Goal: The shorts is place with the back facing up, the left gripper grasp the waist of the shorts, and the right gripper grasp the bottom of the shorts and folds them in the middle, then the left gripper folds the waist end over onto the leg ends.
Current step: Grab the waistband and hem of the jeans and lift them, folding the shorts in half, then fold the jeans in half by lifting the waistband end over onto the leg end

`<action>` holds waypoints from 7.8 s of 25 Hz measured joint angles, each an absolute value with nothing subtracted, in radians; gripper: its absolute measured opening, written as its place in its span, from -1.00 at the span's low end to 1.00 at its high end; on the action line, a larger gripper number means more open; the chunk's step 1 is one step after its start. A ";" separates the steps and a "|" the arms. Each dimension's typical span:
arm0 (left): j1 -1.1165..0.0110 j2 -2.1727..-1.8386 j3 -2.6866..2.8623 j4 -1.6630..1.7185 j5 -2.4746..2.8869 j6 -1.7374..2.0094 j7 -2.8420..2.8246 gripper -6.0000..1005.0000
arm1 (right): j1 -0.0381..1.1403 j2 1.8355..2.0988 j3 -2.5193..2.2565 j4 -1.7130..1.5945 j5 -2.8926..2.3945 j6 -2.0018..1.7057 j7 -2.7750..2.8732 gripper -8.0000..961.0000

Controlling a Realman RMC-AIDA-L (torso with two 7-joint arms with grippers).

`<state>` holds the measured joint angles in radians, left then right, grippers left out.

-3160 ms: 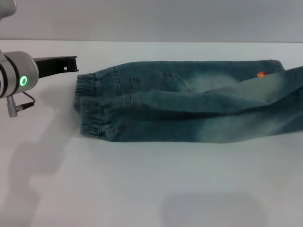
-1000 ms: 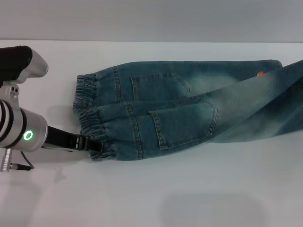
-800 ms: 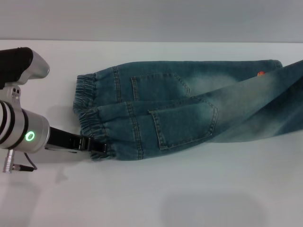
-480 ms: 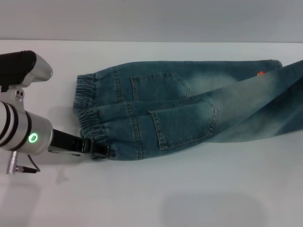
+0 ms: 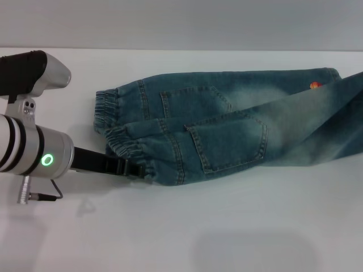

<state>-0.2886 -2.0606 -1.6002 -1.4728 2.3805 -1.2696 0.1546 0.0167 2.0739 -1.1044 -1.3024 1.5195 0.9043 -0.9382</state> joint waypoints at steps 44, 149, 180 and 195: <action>-0.379 -2.058 -1.785 -1.321 2.166 -1.055 0.348 -0.82 | 0.060 2.075 -0.971 -1.253 1.613 0.908 -1.058 -0.99; -0.610 -2.065 -1.789 -0.766 2.218 -0.679 0.560 0.16 | 0.337 2.076 -0.833 -0.634 1.746 1.117 -1.837 0.52; -0.427 -2.064 -1.731 -1.259 2.039 -0.819 0.550 -0.85 | 0.389 2.082 -0.834 -0.582 1.773 0.966 -1.951 -0.18; -0.393 -2.063 -1.681 -1.472 2.006 -0.832 0.518 -0.85 | 0.628 2.085 -0.866 -0.286 1.771 0.879 -2.052 -0.98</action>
<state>-0.3926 -2.0627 -1.6811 -1.4715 2.0064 -0.8325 0.5176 0.6281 2.0854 -0.8660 -0.2865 1.7710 0.8793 -2.0517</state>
